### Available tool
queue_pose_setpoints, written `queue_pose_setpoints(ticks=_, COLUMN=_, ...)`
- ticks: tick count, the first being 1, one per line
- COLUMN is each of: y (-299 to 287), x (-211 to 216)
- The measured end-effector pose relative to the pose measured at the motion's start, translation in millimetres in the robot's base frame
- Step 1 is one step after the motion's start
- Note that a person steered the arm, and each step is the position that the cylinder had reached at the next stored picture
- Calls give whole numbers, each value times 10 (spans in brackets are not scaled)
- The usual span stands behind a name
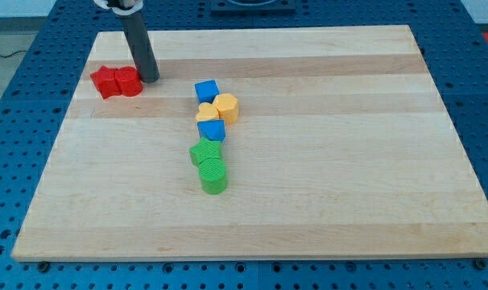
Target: Move the red blocks to the left center
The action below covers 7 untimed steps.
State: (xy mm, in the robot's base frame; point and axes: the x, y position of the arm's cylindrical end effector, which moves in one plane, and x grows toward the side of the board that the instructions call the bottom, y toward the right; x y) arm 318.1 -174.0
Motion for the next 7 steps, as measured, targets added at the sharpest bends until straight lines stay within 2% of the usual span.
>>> queue_pose_setpoints(ticks=1, y=231, x=-120)
queue_pose_setpoints(ticks=2, y=170, x=-256)
queue_pose_setpoints(ticks=3, y=-50, x=-211)
queue_pose_setpoints(ticks=5, y=-242, x=521)
queue_pose_setpoints(ticks=6, y=25, x=518)
queue_pose_setpoints(ticks=7, y=120, x=193)
